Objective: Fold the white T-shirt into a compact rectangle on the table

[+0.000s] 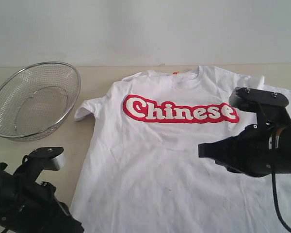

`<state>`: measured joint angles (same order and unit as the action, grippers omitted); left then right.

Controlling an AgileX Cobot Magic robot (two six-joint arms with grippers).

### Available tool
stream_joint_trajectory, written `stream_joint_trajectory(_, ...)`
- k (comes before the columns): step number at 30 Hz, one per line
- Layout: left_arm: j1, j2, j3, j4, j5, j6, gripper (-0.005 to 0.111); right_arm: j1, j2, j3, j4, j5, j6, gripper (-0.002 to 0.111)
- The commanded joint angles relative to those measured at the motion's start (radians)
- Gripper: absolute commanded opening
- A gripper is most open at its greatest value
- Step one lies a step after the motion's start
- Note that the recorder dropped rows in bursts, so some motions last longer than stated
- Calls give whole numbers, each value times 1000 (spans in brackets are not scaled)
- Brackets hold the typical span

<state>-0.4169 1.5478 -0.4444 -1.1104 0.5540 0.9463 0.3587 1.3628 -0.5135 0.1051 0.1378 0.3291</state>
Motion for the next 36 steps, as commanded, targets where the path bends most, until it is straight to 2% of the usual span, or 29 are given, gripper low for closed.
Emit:
stream_joint_trajectory(1, -3, -6, 2, -70, -26, 76, 5, -72, -12, -36, -3, -42, 105, 34)
stream_joint_trajectory(3, -3, -6, 2, -120, -26, 130, 5, -163, -12, -80, -3, 4, 125, 43)
stream_joint_trajectory(4, -3, -6, 2, -142, -26, 153, 5, -218, -12, -102, -3, 33, 127, 44)
stream_joint_trajectory(8, -3, -6, 2, -213, 41, 245, 5, -454, 11, -214, -3, 161, 117, 43)
stream_joint_trajectory(10, -3, -6, 2, -225, 75, 259, 5, -535, 39, -262, 13, 196, 74, 43)
stream_joint_trajectory(12, -3, -6, 2, -240, 96, 273, 5, -618, 97, -339, 75, 255, -29, 43)
stream_joint_trajectory(15, -3, -6, 2, -243, 105, 273, 5, -753, 293, -565, 281, 458, -348, 43)
stream_joint_trajectory(17, -3, -6, 2, -262, 117, 273, 5, -813, 398, -691, 377, 590, -462, 43)
stream_joint_trajectory(19, -3, -6, 2, -279, 125, 273, 5, -857, 495, -796, 402, 674, -491, 43)
stream_joint_trajectory(21, -3, -6, 2, -284, 125, 281, 5, -877, 580, -877, 406, 682, -502, 43)
stream_joint_trajectory(26, -3, -6, 2, -284, 131, 281, 5, -877, 785, -1087, 407, 721, -544, 43)
stream_joint_trajectory(36, -3, -6, 2, -280, 129, 281, 5, -910, 917, -1260, 353, 698, -519, 43)
